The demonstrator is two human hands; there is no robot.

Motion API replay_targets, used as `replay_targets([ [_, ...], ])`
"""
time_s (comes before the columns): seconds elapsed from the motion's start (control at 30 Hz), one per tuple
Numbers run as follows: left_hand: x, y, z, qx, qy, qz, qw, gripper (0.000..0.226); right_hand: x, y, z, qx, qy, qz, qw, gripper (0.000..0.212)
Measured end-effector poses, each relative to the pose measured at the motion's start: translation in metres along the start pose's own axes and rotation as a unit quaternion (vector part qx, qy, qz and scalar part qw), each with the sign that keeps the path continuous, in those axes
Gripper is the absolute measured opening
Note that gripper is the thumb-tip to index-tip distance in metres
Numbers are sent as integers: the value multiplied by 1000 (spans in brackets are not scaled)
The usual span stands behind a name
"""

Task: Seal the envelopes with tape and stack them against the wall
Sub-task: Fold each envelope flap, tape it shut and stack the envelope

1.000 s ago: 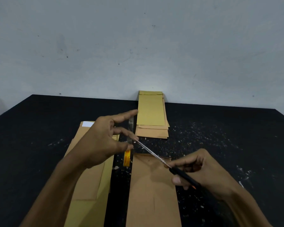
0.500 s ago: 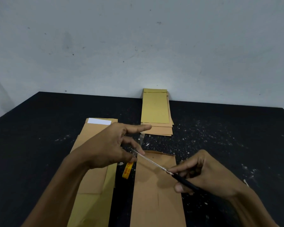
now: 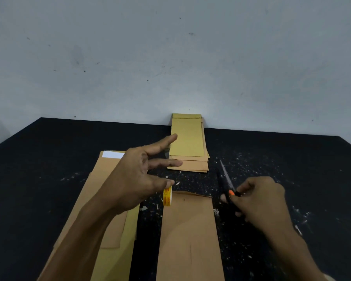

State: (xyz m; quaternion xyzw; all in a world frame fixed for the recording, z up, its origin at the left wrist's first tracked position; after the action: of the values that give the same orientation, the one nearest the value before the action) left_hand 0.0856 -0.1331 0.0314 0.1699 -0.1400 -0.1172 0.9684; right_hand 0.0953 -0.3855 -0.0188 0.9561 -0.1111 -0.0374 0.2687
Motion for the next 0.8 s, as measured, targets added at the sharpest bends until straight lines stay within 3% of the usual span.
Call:
replay_targets([
  [0.1, 2, -6, 0, -14, -10, 7, 1000, 87, 8, 0, -1, -140, 22, 53, 989, 28],
  [0.23, 6, -15, 0, -22, -18, 7, 1000, 87, 7, -5, -10, -276, 11, 52, 960, 31],
  [0.5, 10, -31, 3, -30, -19, -4, 999, 88, 2, -7, -15, -282, 7, -8, 959, 28],
  [0.57, 11, -35, 4, -28, -21, -5, 999, 88, -4, -6, -26, -195, 65, -4, 979, 17],
  [0.63, 13, -40, 6, -26, -24, -13, 999, 90, -13, -10, -40, 2, 107, -60, 992, 7],
  [0.7, 13, -46, 7, -19, -27, -28, 999, 90, -25, -26, -53, 193, 87, -175, 962, 10],
  [0.8, 15, -54, 8, -7, -25, -39, 999, 88, -29, -43, -49, 268, 46, -257, 927, 20],
])
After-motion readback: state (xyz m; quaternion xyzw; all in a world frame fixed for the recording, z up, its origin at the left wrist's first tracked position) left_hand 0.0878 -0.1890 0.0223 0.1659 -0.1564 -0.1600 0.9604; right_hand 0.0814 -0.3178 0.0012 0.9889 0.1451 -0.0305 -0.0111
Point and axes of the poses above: each hand's wrist, its own x-axis towards the middle knuckle, its own y-axis out of the back of the hand, z = x × y, the point moved 7 cm from there along x, towards the middle knuckle, and after that the axes turned 11 degrees about x, right-handed, at the moved point
